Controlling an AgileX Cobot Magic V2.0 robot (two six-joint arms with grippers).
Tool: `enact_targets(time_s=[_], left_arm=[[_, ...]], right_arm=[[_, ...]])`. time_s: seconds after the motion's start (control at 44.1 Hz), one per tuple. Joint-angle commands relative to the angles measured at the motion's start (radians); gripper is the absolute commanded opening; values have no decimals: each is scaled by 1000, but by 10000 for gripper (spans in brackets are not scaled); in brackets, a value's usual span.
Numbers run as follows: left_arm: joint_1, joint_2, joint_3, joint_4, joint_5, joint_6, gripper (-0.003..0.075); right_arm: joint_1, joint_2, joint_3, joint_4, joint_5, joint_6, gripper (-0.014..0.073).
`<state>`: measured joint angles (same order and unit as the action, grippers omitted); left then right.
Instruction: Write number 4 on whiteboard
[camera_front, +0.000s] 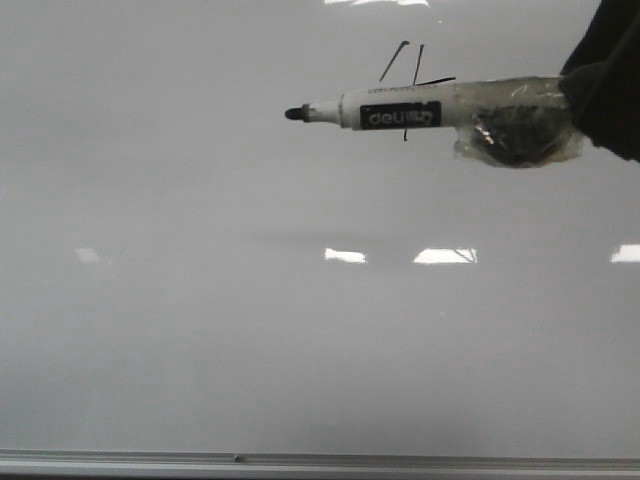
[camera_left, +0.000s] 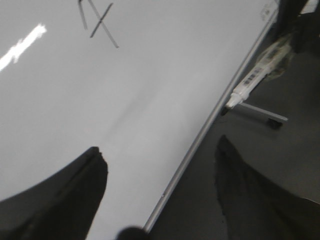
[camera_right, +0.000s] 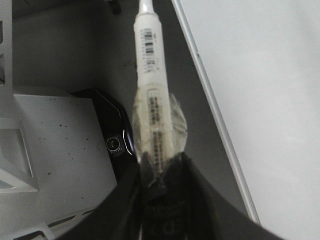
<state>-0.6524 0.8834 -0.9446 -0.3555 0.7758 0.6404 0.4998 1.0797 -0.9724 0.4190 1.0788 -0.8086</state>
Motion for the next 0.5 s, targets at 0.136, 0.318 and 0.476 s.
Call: enact_targets(time_s=[0.136,0.318,0.476], left_arm=[[-195,135,-84,-14,9,12,533],[-270,278,-160,-5,11,12,533],[-285,391,-225,-9,9,25,533]], right_arm=[[20,-21,-32,47,-23,-44,-62],[20,-21,-32,47,-23,-44,-62],[20,-21,-32,47,-23,-44,-62]])
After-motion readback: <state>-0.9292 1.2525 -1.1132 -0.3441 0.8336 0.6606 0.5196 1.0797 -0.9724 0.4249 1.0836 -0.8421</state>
